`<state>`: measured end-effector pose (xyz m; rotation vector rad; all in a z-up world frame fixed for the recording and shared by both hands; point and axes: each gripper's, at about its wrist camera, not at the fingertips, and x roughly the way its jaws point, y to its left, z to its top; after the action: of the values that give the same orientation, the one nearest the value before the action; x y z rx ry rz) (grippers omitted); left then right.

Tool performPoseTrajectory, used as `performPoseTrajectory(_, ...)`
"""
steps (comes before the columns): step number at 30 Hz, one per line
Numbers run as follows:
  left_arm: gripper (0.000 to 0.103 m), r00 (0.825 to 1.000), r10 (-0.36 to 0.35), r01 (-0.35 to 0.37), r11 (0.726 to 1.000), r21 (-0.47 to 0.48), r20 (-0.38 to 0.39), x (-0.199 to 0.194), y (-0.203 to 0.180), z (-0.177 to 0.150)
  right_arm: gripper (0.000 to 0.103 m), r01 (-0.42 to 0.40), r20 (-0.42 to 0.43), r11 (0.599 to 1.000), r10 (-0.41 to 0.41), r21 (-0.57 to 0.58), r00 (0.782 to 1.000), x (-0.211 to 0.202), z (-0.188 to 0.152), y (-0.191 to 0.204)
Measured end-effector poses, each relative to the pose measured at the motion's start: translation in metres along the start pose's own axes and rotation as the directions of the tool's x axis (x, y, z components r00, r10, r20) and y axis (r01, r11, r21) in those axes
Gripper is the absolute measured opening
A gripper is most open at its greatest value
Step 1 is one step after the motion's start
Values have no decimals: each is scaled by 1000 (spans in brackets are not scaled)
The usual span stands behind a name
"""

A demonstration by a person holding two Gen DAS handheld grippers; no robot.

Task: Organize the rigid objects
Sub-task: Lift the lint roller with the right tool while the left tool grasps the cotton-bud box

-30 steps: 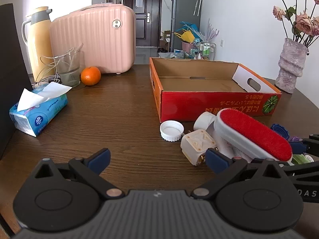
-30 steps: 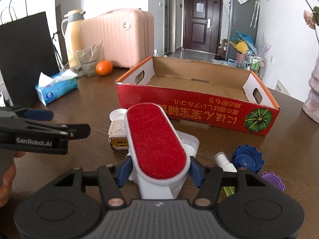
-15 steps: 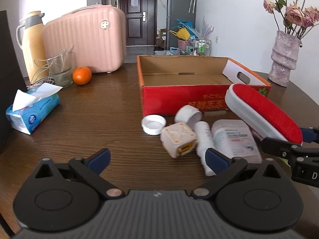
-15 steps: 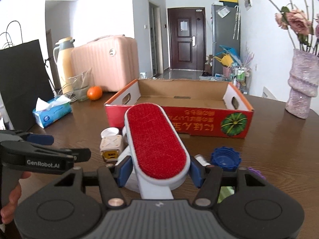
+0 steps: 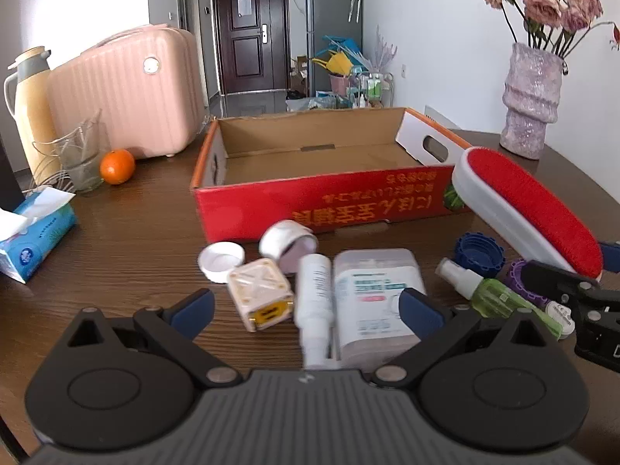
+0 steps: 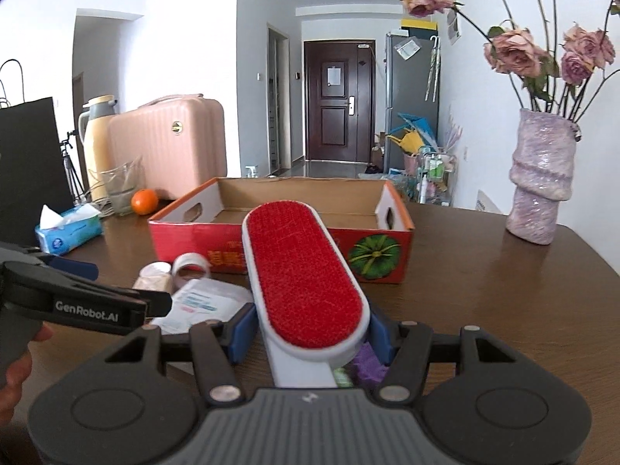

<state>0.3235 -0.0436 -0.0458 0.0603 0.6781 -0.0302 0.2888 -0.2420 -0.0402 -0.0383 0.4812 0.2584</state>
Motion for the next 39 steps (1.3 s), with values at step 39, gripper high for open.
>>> performPoseTrajectory(39,66,995,-63,66,997,27,-78,58,-51,-11,59,66,-18,996,-65,58,998,12,-22,-36)
